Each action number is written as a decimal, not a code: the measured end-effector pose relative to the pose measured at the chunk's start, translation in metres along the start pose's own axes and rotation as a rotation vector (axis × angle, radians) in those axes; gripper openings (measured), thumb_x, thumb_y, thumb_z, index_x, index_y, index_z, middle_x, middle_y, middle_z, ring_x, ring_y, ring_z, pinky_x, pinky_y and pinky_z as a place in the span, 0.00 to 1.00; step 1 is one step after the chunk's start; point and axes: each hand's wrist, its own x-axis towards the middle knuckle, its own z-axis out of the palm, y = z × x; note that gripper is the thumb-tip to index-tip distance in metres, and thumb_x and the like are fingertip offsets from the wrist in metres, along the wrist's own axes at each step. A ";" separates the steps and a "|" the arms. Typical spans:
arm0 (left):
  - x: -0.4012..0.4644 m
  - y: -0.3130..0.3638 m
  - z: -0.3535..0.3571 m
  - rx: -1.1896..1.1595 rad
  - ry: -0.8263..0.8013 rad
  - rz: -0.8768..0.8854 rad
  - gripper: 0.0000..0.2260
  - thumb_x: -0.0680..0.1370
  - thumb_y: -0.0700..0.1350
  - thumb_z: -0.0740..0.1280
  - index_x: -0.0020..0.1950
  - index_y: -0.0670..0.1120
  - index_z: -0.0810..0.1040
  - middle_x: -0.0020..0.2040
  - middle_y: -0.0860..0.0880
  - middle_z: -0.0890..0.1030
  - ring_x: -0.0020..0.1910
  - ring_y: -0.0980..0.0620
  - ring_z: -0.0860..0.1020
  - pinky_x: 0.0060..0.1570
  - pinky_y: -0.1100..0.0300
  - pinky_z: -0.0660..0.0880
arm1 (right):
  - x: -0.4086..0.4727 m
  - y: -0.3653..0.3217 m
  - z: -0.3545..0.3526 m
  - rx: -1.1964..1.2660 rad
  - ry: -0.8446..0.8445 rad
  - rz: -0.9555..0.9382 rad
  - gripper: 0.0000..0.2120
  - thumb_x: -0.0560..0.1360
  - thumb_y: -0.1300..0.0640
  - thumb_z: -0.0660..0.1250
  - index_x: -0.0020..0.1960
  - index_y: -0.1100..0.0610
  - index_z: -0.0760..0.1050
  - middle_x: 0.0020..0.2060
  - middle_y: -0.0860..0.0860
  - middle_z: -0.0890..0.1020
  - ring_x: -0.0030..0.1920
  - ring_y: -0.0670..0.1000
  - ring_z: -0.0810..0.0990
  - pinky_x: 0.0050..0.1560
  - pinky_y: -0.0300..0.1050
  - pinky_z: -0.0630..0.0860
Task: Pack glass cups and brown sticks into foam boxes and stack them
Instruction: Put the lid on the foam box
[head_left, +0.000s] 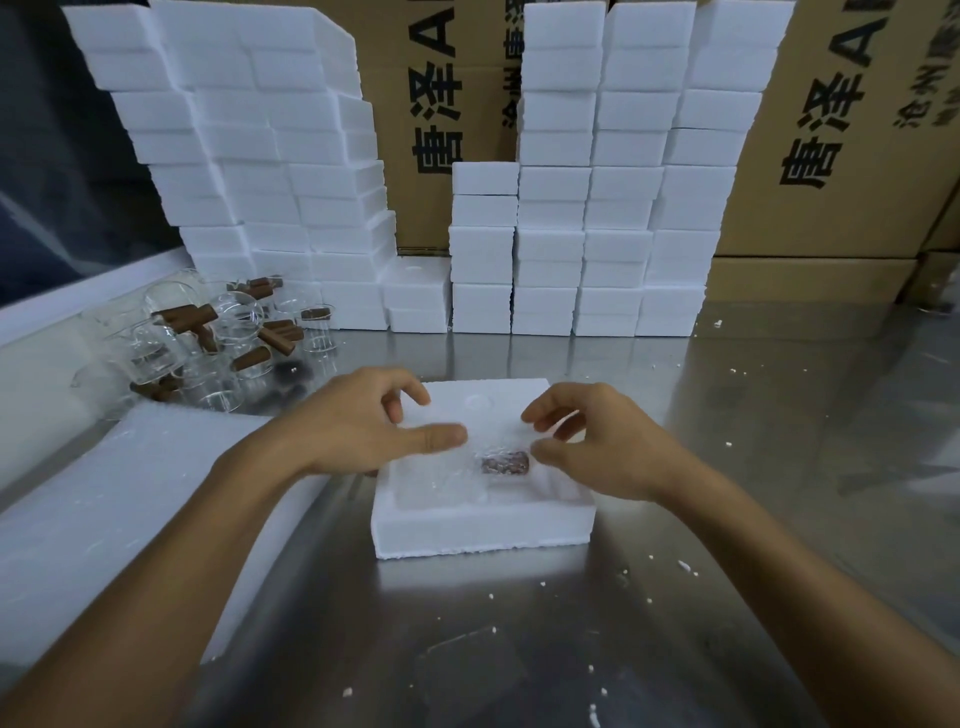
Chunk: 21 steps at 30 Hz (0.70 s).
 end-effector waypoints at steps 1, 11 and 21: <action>0.003 -0.004 0.000 -0.024 0.061 -0.019 0.36 0.54 0.77 0.65 0.54 0.57 0.76 0.47 0.50 0.78 0.42 0.50 0.82 0.44 0.49 0.83 | 0.001 0.002 0.000 0.012 0.036 0.005 0.10 0.74 0.54 0.72 0.52 0.43 0.76 0.50 0.42 0.80 0.48 0.42 0.79 0.43 0.31 0.73; 0.020 -0.033 0.022 -0.545 0.164 -0.297 0.27 0.73 0.62 0.71 0.66 0.51 0.72 0.58 0.48 0.81 0.51 0.49 0.82 0.45 0.55 0.79 | 0.003 0.015 0.014 0.404 0.020 0.246 0.23 0.78 0.41 0.67 0.70 0.44 0.67 0.61 0.47 0.76 0.54 0.41 0.78 0.43 0.34 0.72; -0.005 -0.004 -0.032 -0.745 0.172 -0.120 0.46 0.52 0.60 0.84 0.67 0.46 0.74 0.51 0.47 0.86 0.42 0.49 0.85 0.34 0.60 0.81 | -0.001 -0.019 -0.029 0.460 0.235 0.182 0.26 0.71 0.33 0.69 0.64 0.45 0.74 0.49 0.46 0.82 0.40 0.40 0.83 0.39 0.38 0.78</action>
